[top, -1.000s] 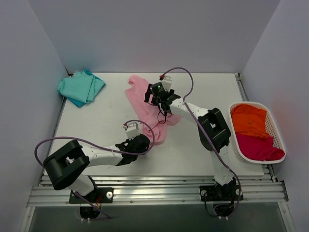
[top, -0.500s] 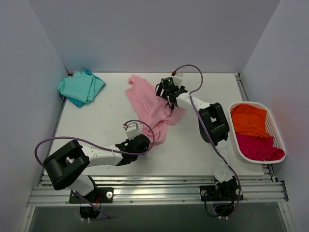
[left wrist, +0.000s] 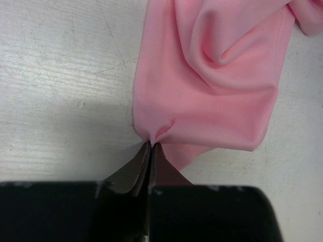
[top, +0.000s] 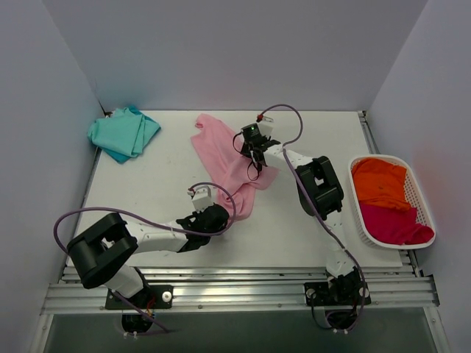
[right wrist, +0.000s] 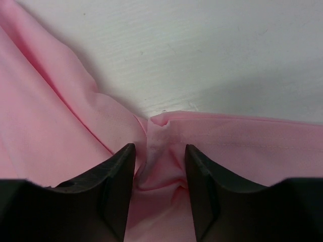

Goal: Fold and stack the t-shirts
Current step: Flatten the tshirt out

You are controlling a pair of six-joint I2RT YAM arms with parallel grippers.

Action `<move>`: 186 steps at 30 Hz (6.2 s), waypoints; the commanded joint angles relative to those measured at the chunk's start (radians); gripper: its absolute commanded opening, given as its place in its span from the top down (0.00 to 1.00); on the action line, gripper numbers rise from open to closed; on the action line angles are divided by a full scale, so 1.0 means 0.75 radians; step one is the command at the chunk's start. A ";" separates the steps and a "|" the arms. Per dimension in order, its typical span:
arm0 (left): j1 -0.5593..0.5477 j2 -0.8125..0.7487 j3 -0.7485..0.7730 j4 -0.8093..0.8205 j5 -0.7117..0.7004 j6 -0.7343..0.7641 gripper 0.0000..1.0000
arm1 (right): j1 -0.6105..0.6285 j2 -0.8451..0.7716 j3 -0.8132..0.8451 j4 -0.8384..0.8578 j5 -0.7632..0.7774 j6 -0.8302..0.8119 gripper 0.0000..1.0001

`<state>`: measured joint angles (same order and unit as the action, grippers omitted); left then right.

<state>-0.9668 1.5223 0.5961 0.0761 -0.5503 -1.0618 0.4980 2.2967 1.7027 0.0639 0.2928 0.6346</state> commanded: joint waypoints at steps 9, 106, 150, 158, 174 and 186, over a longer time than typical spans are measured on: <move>0.003 0.036 -0.009 -0.089 -0.019 0.007 0.98 | -0.001 -0.078 0.006 -0.018 0.064 0.007 1.00; 0.579 0.095 0.388 0.103 0.239 0.459 0.19 | -0.333 -0.070 0.114 0.015 0.303 -0.243 1.00; 0.404 0.128 0.034 -0.153 0.087 0.099 0.98 | -0.541 0.433 0.624 -0.112 -0.032 0.013 1.00; 0.404 0.042 -0.056 -0.230 0.030 0.021 0.98 | -0.625 0.566 0.777 0.033 -0.182 0.066 1.00; 0.383 0.048 0.095 -0.177 -0.074 0.164 0.06 | -0.601 0.190 0.322 0.526 -0.148 -0.034 0.21; 0.350 -0.479 0.075 -0.145 -0.234 0.348 0.06 | -0.339 -0.716 -0.454 0.576 0.415 -0.204 0.20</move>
<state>-0.6888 1.2850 0.6979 -0.0708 -0.6685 -0.8574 0.1993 1.9156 1.4437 0.4534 0.4515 0.5220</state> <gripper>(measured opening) 0.941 0.802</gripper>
